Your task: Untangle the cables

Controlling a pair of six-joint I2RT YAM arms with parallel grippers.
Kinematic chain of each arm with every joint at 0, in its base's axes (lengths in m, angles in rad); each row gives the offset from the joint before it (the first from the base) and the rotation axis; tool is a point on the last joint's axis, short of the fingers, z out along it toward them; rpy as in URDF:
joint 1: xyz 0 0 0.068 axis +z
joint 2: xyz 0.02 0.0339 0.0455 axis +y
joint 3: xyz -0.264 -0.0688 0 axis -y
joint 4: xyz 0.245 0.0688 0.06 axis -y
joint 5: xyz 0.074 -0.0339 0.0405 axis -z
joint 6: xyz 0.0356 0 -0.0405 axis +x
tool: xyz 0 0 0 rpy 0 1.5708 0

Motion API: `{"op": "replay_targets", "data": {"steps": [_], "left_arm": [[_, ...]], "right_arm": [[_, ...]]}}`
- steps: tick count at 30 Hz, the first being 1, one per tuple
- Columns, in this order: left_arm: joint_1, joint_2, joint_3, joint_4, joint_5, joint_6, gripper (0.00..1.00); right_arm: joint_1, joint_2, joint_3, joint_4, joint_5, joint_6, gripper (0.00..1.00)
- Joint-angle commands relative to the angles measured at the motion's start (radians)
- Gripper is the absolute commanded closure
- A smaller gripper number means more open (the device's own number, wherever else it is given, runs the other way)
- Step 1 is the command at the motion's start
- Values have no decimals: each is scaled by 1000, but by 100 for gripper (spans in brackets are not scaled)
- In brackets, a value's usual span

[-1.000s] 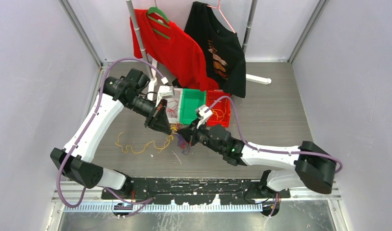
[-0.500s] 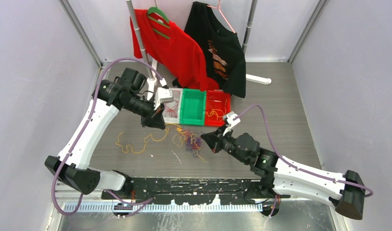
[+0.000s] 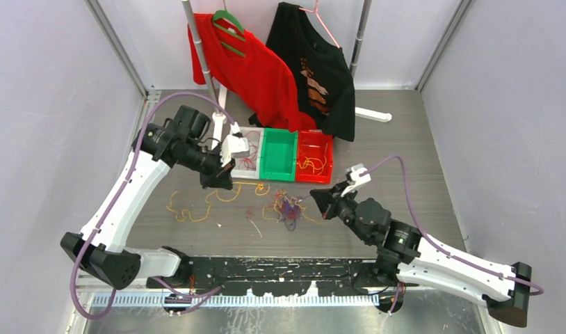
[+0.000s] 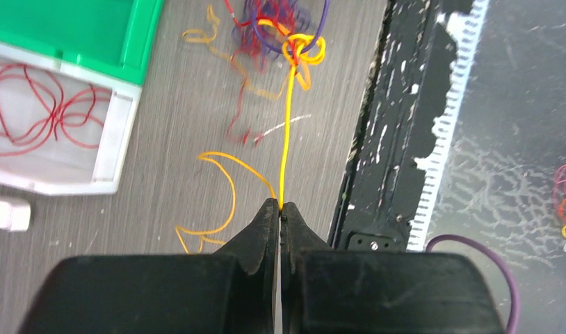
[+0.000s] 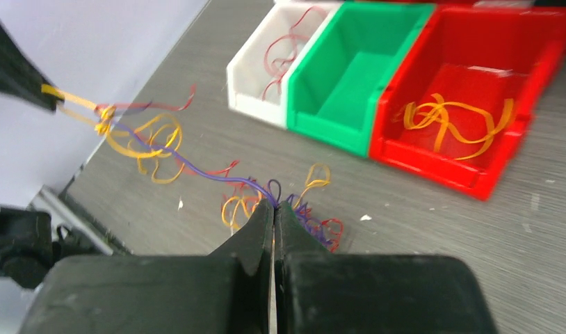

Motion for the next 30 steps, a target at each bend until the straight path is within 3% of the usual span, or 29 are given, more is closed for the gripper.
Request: {"op": "replay_targets", "data": {"steps": [1,12,20,30], "left_arm": [[4,-79,-50,37,-130,44,100],[18,-107,-140,31,-245,130,100],[18,-126,-197,21,-179,119,100],[27,-228,-607,238,-561,371,100]], "right_arm": [[-3,-104,25,-95,229,30,99],[-6,-249,93,-270,504,47,99],[-6,-276,175,-242,499,-64,99],[-6,-180,511,-242,592,-340,99]]}}
